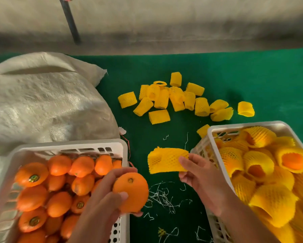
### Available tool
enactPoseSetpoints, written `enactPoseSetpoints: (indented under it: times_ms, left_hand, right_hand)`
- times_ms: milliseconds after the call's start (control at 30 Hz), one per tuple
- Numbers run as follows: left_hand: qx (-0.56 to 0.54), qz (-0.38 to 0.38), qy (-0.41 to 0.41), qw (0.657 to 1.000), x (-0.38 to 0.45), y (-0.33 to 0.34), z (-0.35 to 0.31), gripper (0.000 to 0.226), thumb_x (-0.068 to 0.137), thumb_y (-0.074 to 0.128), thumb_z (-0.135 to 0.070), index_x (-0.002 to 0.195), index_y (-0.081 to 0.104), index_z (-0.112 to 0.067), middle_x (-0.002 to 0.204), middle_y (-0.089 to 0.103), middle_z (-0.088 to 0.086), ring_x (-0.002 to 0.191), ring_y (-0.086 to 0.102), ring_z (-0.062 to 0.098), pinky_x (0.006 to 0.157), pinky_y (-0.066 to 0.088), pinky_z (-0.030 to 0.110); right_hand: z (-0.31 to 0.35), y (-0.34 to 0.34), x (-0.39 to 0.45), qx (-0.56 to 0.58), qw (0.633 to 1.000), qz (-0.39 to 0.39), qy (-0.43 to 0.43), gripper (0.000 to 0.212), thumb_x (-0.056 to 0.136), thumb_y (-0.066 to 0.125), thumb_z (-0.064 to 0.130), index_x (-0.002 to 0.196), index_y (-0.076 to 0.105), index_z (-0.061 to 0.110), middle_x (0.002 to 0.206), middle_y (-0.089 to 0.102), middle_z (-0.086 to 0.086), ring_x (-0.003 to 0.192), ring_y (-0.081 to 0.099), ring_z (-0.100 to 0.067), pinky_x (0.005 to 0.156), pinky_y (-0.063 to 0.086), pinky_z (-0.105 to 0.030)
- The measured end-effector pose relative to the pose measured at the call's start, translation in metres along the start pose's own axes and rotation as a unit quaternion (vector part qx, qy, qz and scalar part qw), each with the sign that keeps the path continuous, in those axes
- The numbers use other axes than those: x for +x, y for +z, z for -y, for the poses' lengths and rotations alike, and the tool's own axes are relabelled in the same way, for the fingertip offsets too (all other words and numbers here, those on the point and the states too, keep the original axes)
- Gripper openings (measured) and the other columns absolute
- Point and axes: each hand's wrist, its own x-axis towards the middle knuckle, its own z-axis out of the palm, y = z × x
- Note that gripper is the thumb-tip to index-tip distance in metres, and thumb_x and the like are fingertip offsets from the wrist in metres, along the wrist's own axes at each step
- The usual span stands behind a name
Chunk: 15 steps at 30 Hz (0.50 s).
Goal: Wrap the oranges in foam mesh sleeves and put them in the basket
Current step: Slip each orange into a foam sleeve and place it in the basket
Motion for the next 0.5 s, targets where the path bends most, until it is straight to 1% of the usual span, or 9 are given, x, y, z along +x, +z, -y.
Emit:
enactPoseSetpoints:
  times_ms: [67, 133, 200, 267, 333, 367, 433, 467, 500]
  left_hand:
    - [0.061, 0.029, 0.002, 0.998, -0.017, 0.013, 0.0, 0.072, 0.044, 0.076, -0.033, 0.116, 0.076, -0.033, 0.138, 0.059, -0.006, 0.105, 0.07, 0.03, 0.071, 0.061, 0.051]
    - [0.124, 0.077, 0.009, 0.989, -0.037, 0.026, 0.001, 0.075, 0.049, 0.072, -0.048, 0.124, 0.07, -0.041, 0.143, 0.052, -0.028, 0.121, 0.062, 0.017, 0.087, 0.059, 0.055]
    - [0.183, 0.128, 0.0, 0.975, -0.054, 0.036, 0.007, 0.07, 0.053, 0.07, -0.055, 0.123, 0.068, -0.05, 0.136, 0.047, -0.046, 0.12, 0.06, -0.001, 0.092, 0.057, 0.042]
    - [0.213, 0.173, -0.013, 0.961, -0.071, 0.047, 0.009, 0.064, 0.053, 0.069, -0.055, 0.117, 0.066, -0.059, 0.125, 0.046, -0.053, 0.11, 0.061, -0.01, 0.082, 0.057, 0.024]
    - [0.234, 0.189, -0.04, 0.953, -0.085, 0.054, 0.014, 0.063, 0.052, 0.07, -0.057, 0.114, 0.063, -0.066, 0.121, 0.048, -0.052, 0.109, 0.061, -0.011, 0.079, 0.053, 0.018]
    - [0.244, 0.178, -0.054, 0.952, -0.09, 0.058, 0.018, 0.066, 0.05, 0.07, -0.059, 0.115, 0.063, -0.066, 0.124, 0.051, -0.046, 0.11, 0.062, -0.006, 0.081, 0.05, 0.018]
    - [0.236, 0.136, -0.066, 0.96, -0.1, 0.061, 0.027, 0.076, 0.045, 0.07, -0.059, 0.12, 0.063, -0.057, 0.129, 0.051, -0.03, 0.114, 0.06, 0.009, 0.082, 0.05, 0.023]
    - [0.219, 0.124, -0.075, 0.965, -0.107, 0.062, 0.028, 0.081, 0.043, 0.071, -0.058, 0.123, 0.062, -0.052, 0.131, 0.049, -0.023, 0.116, 0.058, 0.014, 0.084, 0.052, 0.028]
    - [0.208, 0.121, -0.078, 0.967, -0.113, 0.064, 0.029, 0.083, 0.043, 0.073, -0.055, 0.125, 0.062, -0.048, 0.132, 0.049, -0.018, 0.118, 0.057, 0.018, 0.087, 0.054, 0.033]
  right_hand:
    - [-0.01, -0.004, -0.026, 0.042, 0.998, 0.032, 0.023, 0.023, 0.092, 0.078, 0.039, 0.097, 0.077, 0.017, 0.089, 0.065, -0.006, 0.071, 0.056, -0.015, 0.07, 0.053, -0.027]
    - [-0.017, -0.007, -0.047, 0.066, 0.996, 0.048, 0.04, 0.017, 0.096, 0.07, 0.033, 0.095, 0.075, 0.016, 0.085, 0.06, -0.005, 0.068, 0.05, -0.013, 0.066, 0.048, -0.026]
    - [-0.023, -0.01, -0.065, 0.075, 0.994, 0.067, 0.048, 0.02, 0.099, 0.068, 0.033, 0.098, 0.069, 0.013, 0.083, 0.052, -0.006, 0.068, 0.045, -0.014, 0.066, 0.044, -0.026]
    - [-0.027, -0.012, -0.081, 0.078, 0.992, 0.087, 0.051, 0.022, 0.101, 0.066, 0.033, 0.102, 0.065, 0.011, 0.082, 0.049, -0.007, 0.068, 0.044, -0.014, 0.065, 0.043, -0.026]
    - [-0.028, -0.009, -0.096, 0.052, 0.995, 0.079, 0.045, 0.024, 0.101, 0.066, 0.035, 0.102, 0.066, 0.01, 0.085, 0.055, -0.008, 0.071, 0.051, -0.015, 0.067, 0.047, -0.027]
    - [-0.029, -0.006, -0.103, 0.024, 0.997, 0.058, 0.034, 0.029, 0.098, 0.069, 0.038, 0.106, 0.067, 0.011, 0.09, 0.062, -0.008, 0.075, 0.059, -0.016, 0.07, 0.051, -0.028]
    - [-0.032, 0.001, -0.117, -0.042, 0.999, -0.02, -0.001, 0.047, 0.085, 0.079, 0.049, 0.122, 0.065, 0.023, 0.115, 0.07, -0.001, 0.093, 0.074, -0.016, 0.079, 0.059, -0.032]
    - [-0.035, 0.004, -0.125, -0.073, 0.995, -0.058, -0.028, 0.057, 0.079, 0.083, 0.055, 0.126, 0.062, 0.03, 0.124, 0.068, 0.006, 0.1, 0.075, -0.016, 0.083, 0.062, -0.035]
    - [-0.038, 0.006, -0.134, -0.098, 0.991, -0.068, -0.057, 0.062, 0.075, 0.084, 0.061, 0.127, 0.059, 0.038, 0.125, 0.065, 0.016, 0.104, 0.074, -0.014, 0.084, 0.063, -0.036]
